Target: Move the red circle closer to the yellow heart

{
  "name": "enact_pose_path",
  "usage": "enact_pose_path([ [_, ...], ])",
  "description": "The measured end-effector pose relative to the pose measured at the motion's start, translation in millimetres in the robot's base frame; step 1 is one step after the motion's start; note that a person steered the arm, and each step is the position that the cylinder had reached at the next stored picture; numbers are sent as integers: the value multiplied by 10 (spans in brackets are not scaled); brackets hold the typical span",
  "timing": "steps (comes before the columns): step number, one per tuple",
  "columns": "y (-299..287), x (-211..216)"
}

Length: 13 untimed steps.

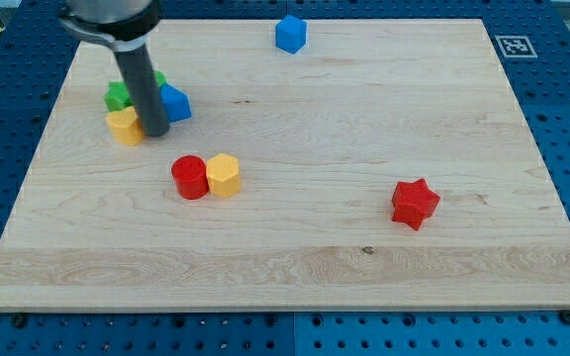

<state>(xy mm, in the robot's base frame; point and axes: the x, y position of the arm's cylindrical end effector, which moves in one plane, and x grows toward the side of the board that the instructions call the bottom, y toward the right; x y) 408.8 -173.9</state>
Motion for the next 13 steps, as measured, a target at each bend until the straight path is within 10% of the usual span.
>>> enact_pose_path([
  [6,501,1251],
  [13,740,320],
])
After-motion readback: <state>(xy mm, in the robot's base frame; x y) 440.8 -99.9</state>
